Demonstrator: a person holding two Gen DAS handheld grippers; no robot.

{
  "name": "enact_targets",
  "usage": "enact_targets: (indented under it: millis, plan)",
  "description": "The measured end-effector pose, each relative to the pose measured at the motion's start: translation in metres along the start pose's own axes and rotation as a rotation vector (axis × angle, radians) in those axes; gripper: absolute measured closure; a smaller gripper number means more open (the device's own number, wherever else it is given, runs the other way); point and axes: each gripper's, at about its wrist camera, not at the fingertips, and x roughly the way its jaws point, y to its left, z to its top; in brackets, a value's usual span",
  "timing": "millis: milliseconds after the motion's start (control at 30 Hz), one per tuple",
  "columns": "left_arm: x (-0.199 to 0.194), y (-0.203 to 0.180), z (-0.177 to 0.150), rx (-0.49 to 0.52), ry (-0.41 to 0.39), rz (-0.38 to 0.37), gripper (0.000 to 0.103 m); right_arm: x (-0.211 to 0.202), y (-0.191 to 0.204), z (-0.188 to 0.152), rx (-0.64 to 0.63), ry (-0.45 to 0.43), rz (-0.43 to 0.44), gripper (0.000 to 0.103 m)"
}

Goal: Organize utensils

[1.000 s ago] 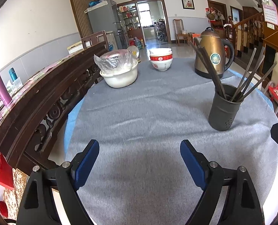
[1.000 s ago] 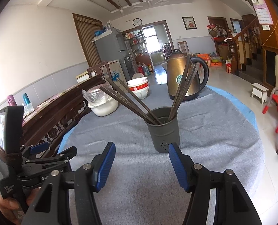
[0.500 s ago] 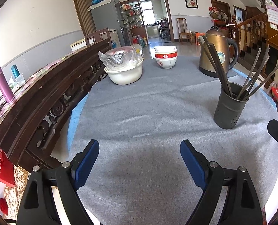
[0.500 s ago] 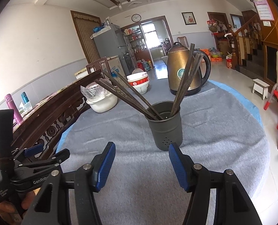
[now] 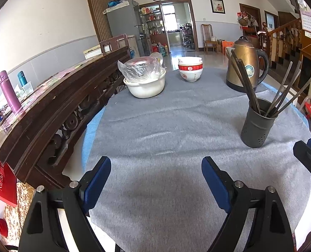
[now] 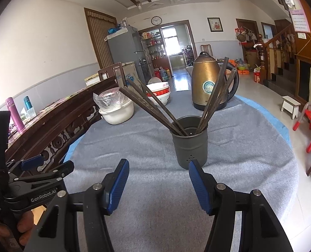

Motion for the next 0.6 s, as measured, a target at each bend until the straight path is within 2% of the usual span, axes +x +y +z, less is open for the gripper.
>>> enact_targets:
  millis: [600]
  plan:
    - [-0.031,0.009,0.000,-0.016,-0.056,-0.002,0.015,-0.026,0.015,0.007,-0.031,-0.058,-0.007,0.040]
